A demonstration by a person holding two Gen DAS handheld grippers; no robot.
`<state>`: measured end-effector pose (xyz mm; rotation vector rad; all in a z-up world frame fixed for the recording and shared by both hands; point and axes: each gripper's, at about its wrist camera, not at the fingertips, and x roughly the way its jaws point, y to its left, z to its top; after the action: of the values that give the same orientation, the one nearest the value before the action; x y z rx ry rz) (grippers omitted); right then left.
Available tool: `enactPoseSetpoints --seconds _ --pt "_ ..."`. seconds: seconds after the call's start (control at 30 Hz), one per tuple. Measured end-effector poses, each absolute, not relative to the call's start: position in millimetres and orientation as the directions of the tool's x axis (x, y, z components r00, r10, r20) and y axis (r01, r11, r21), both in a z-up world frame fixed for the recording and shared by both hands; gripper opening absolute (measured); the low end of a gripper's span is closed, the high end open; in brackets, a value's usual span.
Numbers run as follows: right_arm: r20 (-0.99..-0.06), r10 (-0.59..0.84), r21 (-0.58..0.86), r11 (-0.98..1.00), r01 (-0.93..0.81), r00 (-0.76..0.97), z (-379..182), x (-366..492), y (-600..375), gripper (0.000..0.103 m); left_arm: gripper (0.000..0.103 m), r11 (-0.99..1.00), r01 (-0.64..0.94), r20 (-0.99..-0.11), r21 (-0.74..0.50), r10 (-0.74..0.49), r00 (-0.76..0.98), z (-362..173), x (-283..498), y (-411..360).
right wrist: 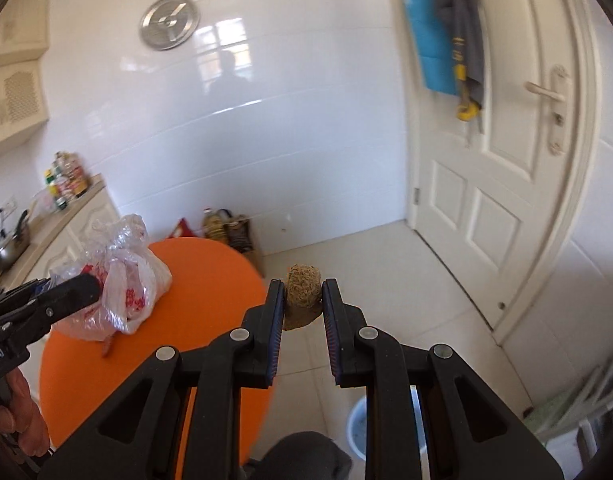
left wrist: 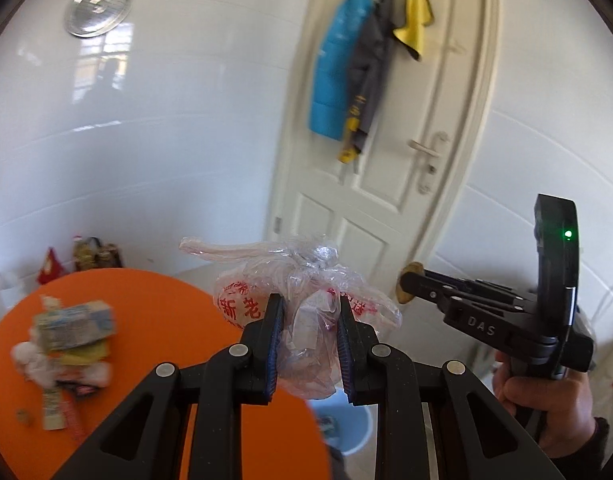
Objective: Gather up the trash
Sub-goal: 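Carry both items over the blue bucket and open both grippers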
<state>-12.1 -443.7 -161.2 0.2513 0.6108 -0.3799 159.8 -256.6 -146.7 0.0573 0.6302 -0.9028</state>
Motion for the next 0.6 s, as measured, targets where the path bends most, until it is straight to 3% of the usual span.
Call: enactPoseSetpoints --seconds 0.27,0.6 --pt "-0.711 -0.321 0.142 0.806 0.575 0.626 -230 -47 -527 0.019 0.021 0.515 0.814 -0.661 -0.269 -0.713 0.233 -203 155 -344" --pt "-0.837 -0.229 0.206 0.710 0.673 0.498 -334 -64 -594 0.019 0.022 0.522 0.793 -0.824 -0.314 -0.565 0.046 -292 169 -399"
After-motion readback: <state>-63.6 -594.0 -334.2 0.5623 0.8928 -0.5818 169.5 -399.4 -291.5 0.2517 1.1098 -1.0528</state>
